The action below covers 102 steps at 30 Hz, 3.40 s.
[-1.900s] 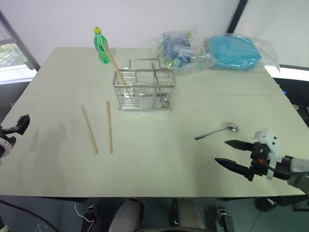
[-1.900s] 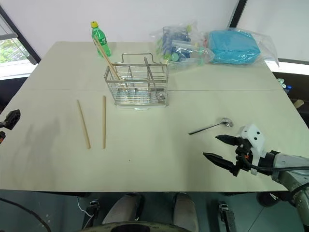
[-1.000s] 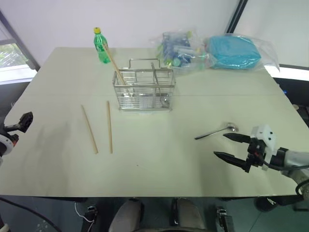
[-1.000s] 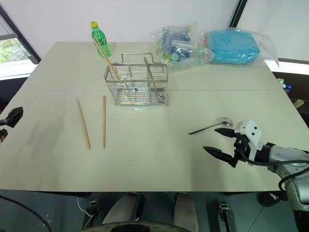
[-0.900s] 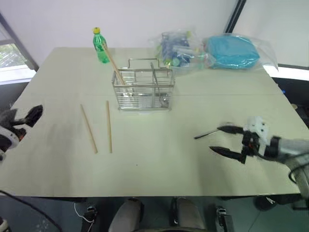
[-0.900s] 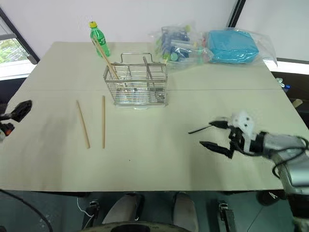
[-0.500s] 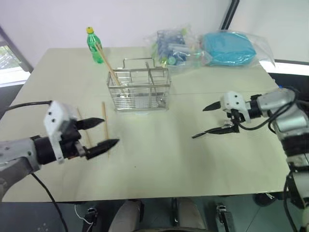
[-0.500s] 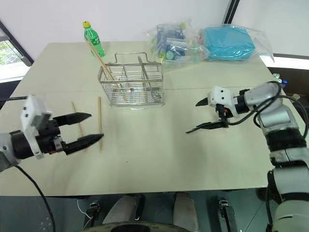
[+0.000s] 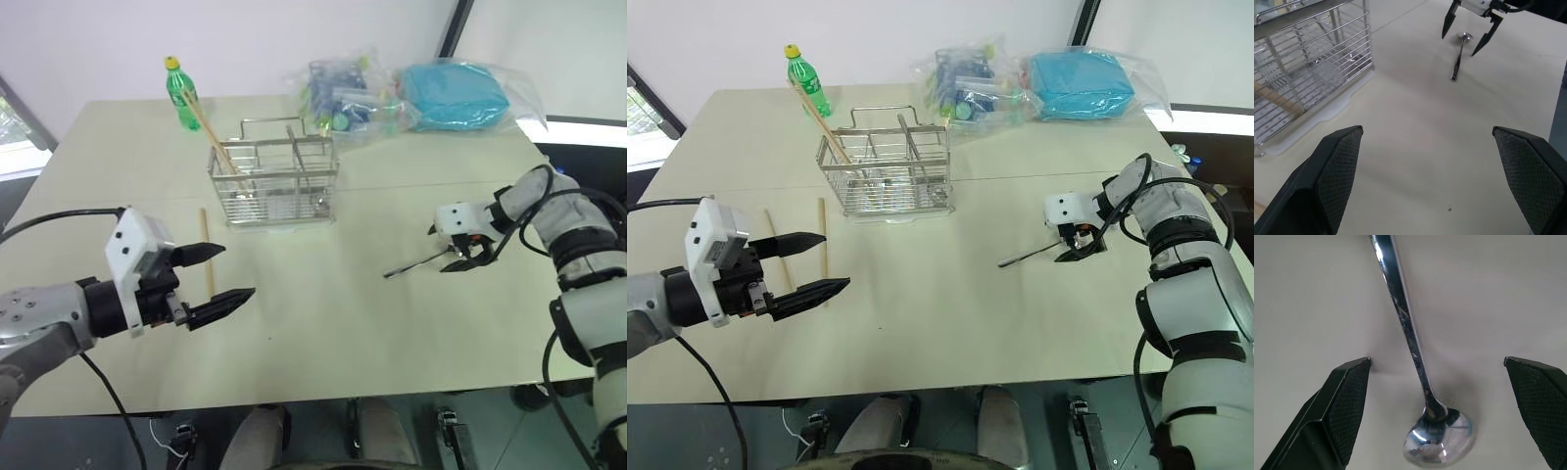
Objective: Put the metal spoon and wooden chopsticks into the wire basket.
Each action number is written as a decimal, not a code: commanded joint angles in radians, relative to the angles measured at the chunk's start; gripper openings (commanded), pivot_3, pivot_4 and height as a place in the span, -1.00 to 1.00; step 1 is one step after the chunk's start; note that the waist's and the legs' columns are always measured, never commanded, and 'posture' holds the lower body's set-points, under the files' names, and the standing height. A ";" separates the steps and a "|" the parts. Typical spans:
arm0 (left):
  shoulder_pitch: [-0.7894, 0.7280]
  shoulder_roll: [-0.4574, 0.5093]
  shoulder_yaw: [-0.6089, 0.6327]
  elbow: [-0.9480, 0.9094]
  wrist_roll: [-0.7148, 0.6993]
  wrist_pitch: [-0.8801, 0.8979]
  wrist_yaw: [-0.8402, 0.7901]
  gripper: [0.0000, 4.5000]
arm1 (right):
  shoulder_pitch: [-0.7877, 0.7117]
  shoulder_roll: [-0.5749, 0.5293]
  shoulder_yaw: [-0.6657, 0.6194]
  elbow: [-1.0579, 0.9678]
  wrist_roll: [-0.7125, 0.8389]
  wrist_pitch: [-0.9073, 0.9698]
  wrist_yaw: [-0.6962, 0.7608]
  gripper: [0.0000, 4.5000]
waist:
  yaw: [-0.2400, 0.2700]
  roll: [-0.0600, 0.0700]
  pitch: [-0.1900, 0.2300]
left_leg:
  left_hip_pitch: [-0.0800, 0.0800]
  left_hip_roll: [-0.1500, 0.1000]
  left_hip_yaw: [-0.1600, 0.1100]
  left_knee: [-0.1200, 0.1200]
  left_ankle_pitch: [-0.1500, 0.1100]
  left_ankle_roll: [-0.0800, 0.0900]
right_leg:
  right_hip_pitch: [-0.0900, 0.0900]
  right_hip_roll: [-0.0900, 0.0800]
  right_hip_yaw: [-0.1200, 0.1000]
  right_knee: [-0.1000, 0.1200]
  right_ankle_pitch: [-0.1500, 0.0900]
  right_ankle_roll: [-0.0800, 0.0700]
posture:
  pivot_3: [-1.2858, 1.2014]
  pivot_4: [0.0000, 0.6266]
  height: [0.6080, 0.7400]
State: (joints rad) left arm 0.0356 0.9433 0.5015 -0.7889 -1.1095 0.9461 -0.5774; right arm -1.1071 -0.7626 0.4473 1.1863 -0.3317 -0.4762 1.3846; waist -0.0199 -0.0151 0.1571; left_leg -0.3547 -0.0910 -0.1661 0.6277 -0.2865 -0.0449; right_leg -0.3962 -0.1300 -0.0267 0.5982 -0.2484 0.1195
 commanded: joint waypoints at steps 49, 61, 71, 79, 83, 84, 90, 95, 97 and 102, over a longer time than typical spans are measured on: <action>-0.214 0.006 0.084 0.159 -0.088 -0.065 0.220 1.00 | -0.058 0.602 -0.524 -0.563 0.714 0.806 -0.689 -0.98 | -0.003 -0.003 -0.003 | -0.003 0.002 -0.001 0.000 0.003 -0.004 | -0.011 0.003 0.002 0.014 0.003 -0.003 | 0.03 -0.52 0.33; -0.206 0.007 0.098 0.169 -0.116 -0.075 0.271 1.00 | -0.006 0.602 -0.520 -0.624 0.680 0.851 -0.732 0.76 | 0.001 -0.003 -0.003 | -0.003 0.002 -0.001 0.000 0.003 -0.004 | -0.011 0.004 0.004 0.015 0.003 -0.003 | 0.03 -0.52 0.33; -0.300 -0.071 0.088 0.302 -0.091 -0.076 0.475 1.00 | -0.063 0.423 -0.599 -0.867 0.803 1.027 -0.654 0.76 | 0.007 -0.003 -0.003 | -0.003 0.002 -0.001 0.000 0.003 -0.004 | -0.011 0.005 0.004 0.015 0.003 -0.003 | 0.03 -0.52 0.33; -0.447 -0.189 0.069 0.511 -0.015 0.049 0.968 1.00 | 0.129 0.150 -0.613 -1.273 1.091 1.321 -0.357 0.76 | 0.010 -0.007 -0.005 | -0.002 0.002 -0.001 0.001 0.000 0.001 | -0.010 0.005 0.004 0.014 0.003 -0.002 | 0.03 -0.52 0.33; -0.480 -0.286 0.046 0.564 0.034 0.092 1.119 1.00 | 0.268 0.066 -0.603 -1.420 1.177 1.405 -0.307 0.76 | 0.011 -0.008 -0.005 | -0.002 0.002 0.000 0.003 0.000 0.001 | -0.010 0.004 0.005 0.014 0.003 -0.002 | 0.03 -0.52 0.33; -0.487 -0.326 0.030 0.577 0.052 0.101 1.158 1.00 | 0.319 0.044 -0.600 -1.465 1.197 1.428 -0.302 0.76 | 0.013 -0.009 -0.006 | -0.002 0.002 -0.001 0.003 0.000 0.001 | -0.010 0.004 0.005 0.014 0.003 -0.002 | 0.03 -0.52 0.33; -0.544 -0.431 -0.034 0.657 0.168 0.132 1.197 1.00 | 0.489 0.012 -0.631 -1.612 1.301 1.522 -0.387 0.76 | 0.034 -0.013 -0.008 | -0.003 0.002 0.001 0.005 0.000 0.001 | -0.010 0.003 0.005 0.014 0.003 -0.002 | 0.03 -0.52 0.33; -0.587 -0.463 -0.059 0.747 0.244 0.157 1.161 1.00 | 0.570 0.011 -0.653 -1.676 1.338 1.521 -0.455 0.76 | 0.035 -0.014 -0.009 | -0.003 0.001 0.001 0.004 0.000 0.001 | -0.010 0.002 0.005 0.014 0.003 -0.001 | 0.03 -0.52 0.33; -0.618 -0.484 -0.071 0.816 0.283 0.158 1.146 1.00 | 0.591 0.020 -0.672 -1.690 1.365 1.523 -0.496 0.76 | 0.035 -0.015 -0.010 | -0.002 0.001 0.001 0.004 0.000 0.001 | -0.010 0.002 0.005 0.014 0.003 -0.001 | 0.03 -0.52 0.33; -0.680 -0.518 -0.087 0.944 0.363 0.153 1.085 1.00 | 0.622 0.009 -0.695 -1.708 1.415 1.522 -0.554 0.76 | 0.035 -0.016 -0.010 | -0.003 0.001 0.001 0.005 0.000 0.000 | -0.009 0.002 0.004 0.014 0.003 -0.001 | 0.03 -0.52 0.33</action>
State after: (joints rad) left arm -0.6130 0.4237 0.4136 0.1410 -0.7761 1.1095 0.5309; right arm -0.4852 -0.7417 -0.2105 -0.4892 1.0473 1.0493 0.8454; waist 0.0153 -0.0309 0.1469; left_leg -0.3575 -0.0901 -0.1646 0.6322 -0.2866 -0.0446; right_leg -0.4056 -0.1282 -0.0223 0.6121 -0.2451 0.1183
